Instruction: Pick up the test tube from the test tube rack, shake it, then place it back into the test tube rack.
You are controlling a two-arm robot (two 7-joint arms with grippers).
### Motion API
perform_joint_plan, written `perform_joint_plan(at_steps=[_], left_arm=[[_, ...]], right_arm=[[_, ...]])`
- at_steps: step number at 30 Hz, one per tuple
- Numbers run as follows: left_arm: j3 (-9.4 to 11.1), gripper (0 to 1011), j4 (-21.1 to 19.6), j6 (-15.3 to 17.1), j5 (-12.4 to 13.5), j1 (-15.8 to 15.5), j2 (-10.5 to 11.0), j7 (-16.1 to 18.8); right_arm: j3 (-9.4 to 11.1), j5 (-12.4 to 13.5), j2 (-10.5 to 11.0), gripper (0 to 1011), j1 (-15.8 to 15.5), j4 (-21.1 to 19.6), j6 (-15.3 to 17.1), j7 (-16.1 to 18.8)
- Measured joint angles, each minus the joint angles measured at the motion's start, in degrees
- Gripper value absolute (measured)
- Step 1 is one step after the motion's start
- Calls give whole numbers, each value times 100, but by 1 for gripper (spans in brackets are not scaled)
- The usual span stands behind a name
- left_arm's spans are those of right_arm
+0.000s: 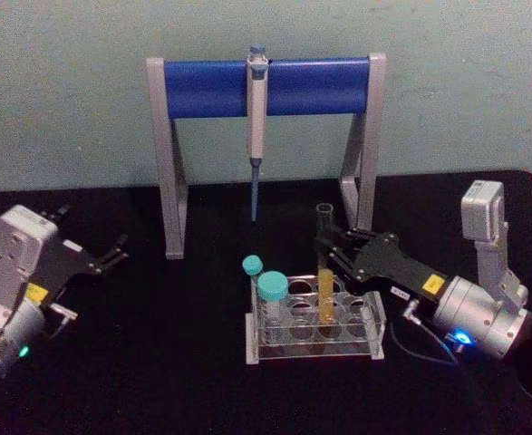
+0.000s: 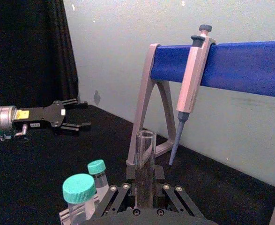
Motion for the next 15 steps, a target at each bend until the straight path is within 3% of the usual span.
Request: perform_joint_plan(at_steps=[15], left_arm=[[0, 1001, 0, 0, 0, 0, 0, 0]], right_arm=[[-21, -37, 16, 228, 2, -12, 80, -76]])
